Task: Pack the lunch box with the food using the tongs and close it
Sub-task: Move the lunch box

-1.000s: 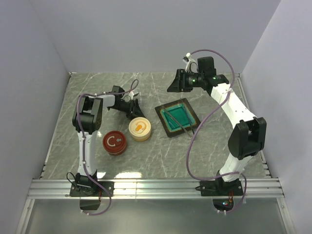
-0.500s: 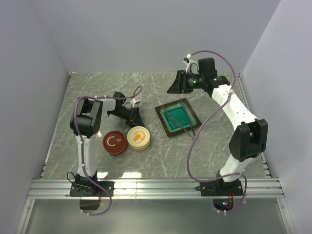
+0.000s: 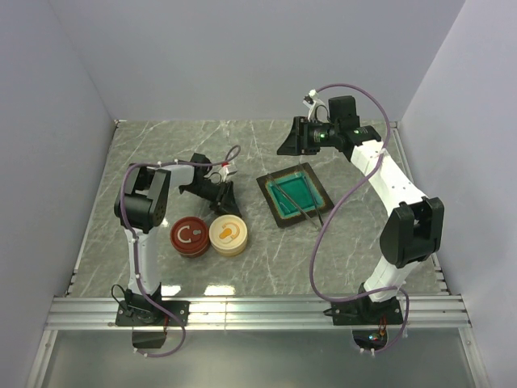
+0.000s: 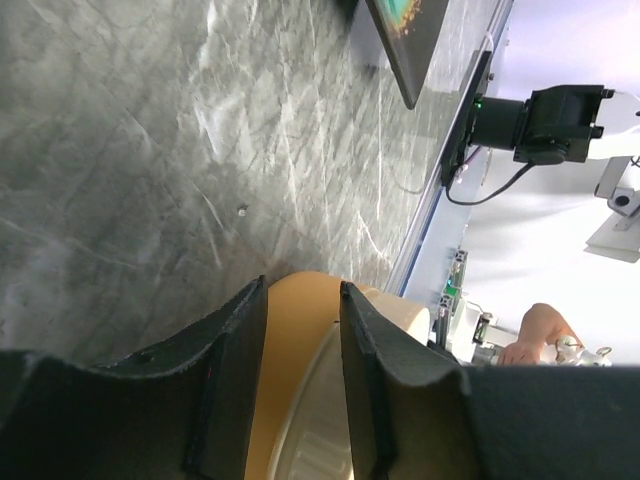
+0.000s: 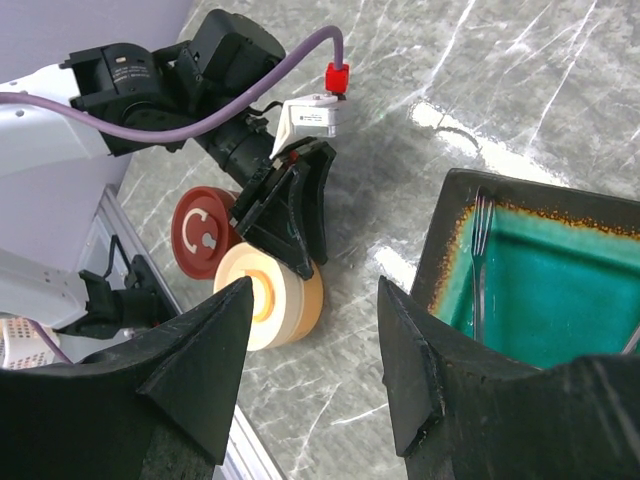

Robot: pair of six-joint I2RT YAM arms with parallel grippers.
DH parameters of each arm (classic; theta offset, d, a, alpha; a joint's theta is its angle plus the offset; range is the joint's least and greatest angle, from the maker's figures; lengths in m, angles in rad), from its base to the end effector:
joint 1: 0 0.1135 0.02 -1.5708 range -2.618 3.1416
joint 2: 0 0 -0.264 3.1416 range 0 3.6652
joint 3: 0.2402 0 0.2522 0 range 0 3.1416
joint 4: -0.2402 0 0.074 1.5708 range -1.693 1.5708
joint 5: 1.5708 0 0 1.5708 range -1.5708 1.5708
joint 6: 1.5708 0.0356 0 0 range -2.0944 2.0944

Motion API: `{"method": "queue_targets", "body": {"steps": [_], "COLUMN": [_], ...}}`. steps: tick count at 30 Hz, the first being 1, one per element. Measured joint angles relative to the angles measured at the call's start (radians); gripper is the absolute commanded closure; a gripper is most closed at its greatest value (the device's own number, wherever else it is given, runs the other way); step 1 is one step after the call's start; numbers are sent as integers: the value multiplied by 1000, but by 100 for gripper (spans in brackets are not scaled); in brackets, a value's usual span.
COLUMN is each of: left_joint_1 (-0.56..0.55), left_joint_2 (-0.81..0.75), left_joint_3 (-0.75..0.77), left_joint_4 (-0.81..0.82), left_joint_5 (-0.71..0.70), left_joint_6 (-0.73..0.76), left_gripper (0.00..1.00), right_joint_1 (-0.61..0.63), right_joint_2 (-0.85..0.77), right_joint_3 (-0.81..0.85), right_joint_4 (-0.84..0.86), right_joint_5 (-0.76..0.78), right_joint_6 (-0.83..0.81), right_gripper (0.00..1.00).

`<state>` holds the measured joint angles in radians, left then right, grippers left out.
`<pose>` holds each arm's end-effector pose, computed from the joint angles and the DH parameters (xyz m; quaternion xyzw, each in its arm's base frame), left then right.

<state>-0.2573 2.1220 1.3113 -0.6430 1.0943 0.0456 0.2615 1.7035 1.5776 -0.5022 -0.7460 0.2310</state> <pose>0.3605 -0.1276 0.1125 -0.1587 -0.8382 0.5217 0.0052 0.3671 0.1233 0.3451 -0.1781 0.8271 0.4180 0.3310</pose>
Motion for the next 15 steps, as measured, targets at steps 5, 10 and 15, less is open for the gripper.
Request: {"method": "queue_targets", "body": {"steps": [5, 10, 15], "left_joint_1": [-3, -4, 0], "left_joint_2": [-1, -6, -72], "left_joint_3": [0, 21, 106], "left_joint_4": [-11, -15, 21], "left_joint_5": [-2, -37, -118], "left_joint_6": [4, -2, -29], "left_gripper": [56, 41, 23], "right_joint_1": [0, 0, -3], "right_joint_2": [0, 0, -10], "right_joint_3": [0, 0, 1], "right_joint_4": [0, 0, -18], "right_joint_5": [0, 1, 32], "right_joint_6": [-2, -10, -35], "right_gripper": [39, 37, 25]}}
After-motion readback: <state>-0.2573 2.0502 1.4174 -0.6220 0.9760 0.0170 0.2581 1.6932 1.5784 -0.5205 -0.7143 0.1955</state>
